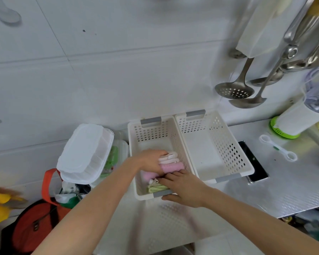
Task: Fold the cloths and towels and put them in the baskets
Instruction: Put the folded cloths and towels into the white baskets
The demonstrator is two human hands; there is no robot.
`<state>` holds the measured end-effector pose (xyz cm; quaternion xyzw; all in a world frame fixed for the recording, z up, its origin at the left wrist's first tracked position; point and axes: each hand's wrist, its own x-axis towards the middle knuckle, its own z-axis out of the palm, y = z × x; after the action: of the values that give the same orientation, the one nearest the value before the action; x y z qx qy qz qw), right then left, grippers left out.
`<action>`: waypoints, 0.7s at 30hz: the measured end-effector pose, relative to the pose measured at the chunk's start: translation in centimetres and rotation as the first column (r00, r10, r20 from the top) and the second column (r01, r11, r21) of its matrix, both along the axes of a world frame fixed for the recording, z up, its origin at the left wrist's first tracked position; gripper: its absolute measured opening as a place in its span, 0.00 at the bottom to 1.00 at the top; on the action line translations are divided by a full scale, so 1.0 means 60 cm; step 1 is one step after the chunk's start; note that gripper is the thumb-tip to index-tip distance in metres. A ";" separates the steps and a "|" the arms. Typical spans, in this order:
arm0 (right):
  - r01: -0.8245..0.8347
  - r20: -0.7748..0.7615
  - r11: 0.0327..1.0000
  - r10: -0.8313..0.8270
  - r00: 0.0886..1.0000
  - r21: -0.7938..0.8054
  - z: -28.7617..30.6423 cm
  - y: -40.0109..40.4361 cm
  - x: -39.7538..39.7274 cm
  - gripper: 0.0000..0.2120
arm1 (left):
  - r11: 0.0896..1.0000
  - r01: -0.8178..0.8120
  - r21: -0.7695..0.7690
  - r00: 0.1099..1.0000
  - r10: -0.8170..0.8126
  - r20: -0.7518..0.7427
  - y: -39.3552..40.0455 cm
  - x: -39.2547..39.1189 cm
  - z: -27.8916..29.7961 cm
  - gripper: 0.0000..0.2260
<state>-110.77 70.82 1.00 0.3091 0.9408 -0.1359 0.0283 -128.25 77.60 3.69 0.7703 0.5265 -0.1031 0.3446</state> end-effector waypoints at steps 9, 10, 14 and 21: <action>0.369 -0.063 0.920 -0.379 0.923 -0.133 0.091 0.111 0.006 0.16 | 0.969 -0.133 -0.207 0.983 0.156 0.100 -0.011 -0.029 0.004 0.37; 0.324 0.036 0.937 -0.322 0.946 -0.128 0.082 0.126 -0.003 0.17 | 0.972 -0.132 -0.196 0.984 0.153 0.096 -0.016 -0.029 0.002 0.39; 0.145 0.312 0.983 -0.104 0.945 -0.113 0.039 0.148 -0.023 0.19 | 0.997 -0.056 0.046 0.997 0.058 -0.043 -0.037 -0.021 0.000 0.34; 0.033 0.402 0.998 -0.051 0.914 0.052 0.033 0.118 -0.017 0.18 | 0.948 0.115 0.295 0.956 -0.024 -0.294 -0.070 -0.021 -0.028 0.26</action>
<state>-111.79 77.90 2.97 0.3512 0.9107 -0.0492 0.2120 -129.52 73.40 2.03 0.8099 0.5526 -0.1421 0.1360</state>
